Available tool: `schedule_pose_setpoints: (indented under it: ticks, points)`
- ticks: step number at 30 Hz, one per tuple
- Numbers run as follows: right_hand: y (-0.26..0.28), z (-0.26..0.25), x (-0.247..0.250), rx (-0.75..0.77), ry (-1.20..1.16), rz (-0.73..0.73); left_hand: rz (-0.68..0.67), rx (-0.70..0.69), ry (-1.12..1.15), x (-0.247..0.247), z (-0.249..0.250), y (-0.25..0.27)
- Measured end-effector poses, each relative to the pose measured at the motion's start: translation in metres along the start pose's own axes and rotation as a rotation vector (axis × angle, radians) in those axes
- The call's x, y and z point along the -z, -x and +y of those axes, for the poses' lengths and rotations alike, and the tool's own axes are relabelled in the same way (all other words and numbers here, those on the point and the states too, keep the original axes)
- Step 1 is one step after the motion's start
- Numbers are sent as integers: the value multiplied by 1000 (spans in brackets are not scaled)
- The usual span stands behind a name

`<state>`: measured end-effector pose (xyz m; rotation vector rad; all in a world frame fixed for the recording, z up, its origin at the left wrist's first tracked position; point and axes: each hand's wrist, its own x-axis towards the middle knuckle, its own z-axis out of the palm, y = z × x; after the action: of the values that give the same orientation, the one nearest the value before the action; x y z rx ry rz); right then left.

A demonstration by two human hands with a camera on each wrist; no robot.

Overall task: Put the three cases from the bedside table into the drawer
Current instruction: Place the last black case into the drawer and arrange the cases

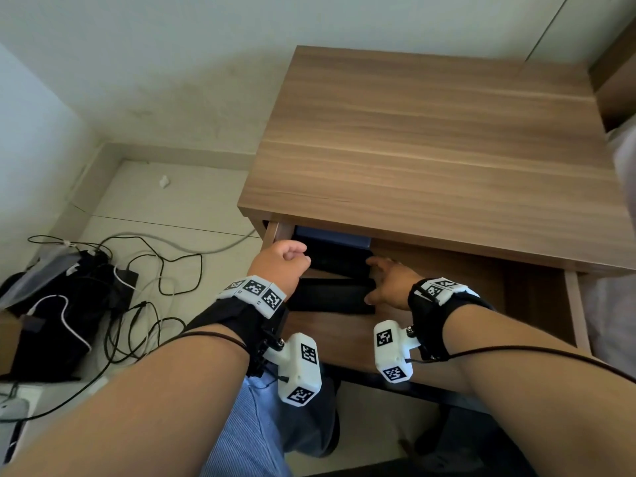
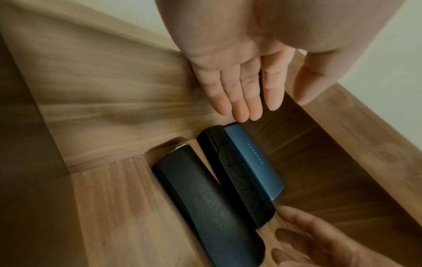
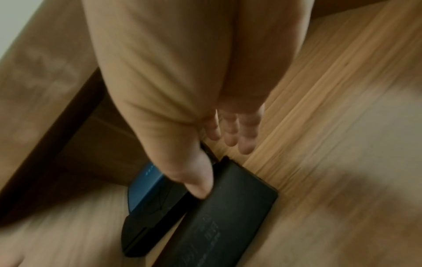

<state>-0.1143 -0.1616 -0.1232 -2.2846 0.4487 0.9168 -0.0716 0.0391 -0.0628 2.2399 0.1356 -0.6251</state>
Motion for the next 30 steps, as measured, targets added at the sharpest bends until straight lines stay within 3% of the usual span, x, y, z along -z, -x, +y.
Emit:
schedule_pose_setpoints:
  ticks: [3, 9, 16, 24, 30]
  points:
    - [0, 4, -2, -104, -49, 27, -17, -11, -13, -1, -1, 1]
    - [-1, 3, -9, -211, -110, -88, -27, -3, 7, 0, -2, 2]
    - [-7, -13, -18, -122, -216, -338, -40, -1, 23, -1, -1, -1]
    - [-11, -26, -25, -71, -99, -405, -82, -2, -17, 0, -3, -5]
    - [-22, -33, -42, -27, -325, -418, -101, 7, 12, 1, -5, -6]
